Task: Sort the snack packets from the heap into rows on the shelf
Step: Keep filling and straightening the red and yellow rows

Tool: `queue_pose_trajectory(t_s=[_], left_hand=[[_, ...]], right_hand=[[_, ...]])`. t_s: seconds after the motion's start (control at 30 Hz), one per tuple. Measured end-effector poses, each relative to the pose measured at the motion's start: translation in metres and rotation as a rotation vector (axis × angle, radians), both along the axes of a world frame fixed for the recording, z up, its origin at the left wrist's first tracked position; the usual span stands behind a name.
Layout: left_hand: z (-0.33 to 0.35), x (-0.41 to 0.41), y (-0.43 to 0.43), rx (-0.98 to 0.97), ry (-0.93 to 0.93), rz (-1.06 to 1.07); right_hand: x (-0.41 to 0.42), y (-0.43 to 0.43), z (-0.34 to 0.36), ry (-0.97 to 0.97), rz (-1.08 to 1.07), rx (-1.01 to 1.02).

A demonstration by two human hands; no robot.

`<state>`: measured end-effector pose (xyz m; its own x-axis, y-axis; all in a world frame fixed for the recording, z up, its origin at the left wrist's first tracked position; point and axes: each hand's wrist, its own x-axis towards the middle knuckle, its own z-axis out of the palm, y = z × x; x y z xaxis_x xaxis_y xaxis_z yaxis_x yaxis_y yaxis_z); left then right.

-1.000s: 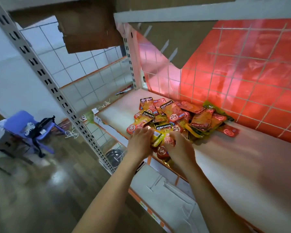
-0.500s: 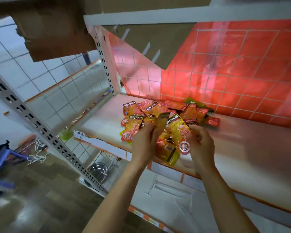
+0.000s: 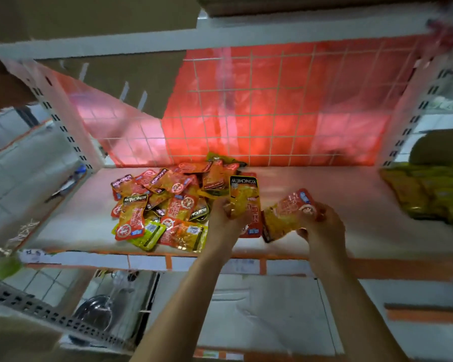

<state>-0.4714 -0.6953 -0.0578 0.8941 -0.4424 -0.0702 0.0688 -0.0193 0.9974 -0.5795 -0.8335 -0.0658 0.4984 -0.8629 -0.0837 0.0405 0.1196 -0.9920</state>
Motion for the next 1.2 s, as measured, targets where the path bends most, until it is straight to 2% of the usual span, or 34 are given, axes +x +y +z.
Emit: queue_pose_trajectory(t_s=[0.17,0.3,0.47,0.6,0.73,0.97,1.2], left_hand=[[0.000,-0.040,-0.058,0.006,-0.048,-0.101],[-0.005,-0.089,-0.116,0.014,-0.014,-0.149],[-0.009,-0.169,-0.197,0.024,0.019,-0.201],[-0.010,-0.228,-0.256,-0.054,0.179,-0.261],[-0.009,-0.276,-0.306,-0.131,0.334,-0.360],[-0.010,-0.315,-0.382,-0.104,0.282,-0.394],[-0.008,-0.327,-0.468,0.002,0.209,-0.459]], right_hand=[[-0.060,-0.049,0.004,-0.043,-0.171,0.088],[-0.122,-0.092,0.004,-0.092,-0.164,0.161],[-0.206,-0.160,0.008,-0.134,-0.182,0.159],[-0.267,-0.210,0.010,-0.165,-0.165,0.153],[-0.321,-0.250,0.003,-0.100,-0.147,0.132],[-0.373,-0.298,0.004,-0.170,-0.207,0.159],[-0.375,-0.362,0.008,-0.120,-0.326,0.134]])
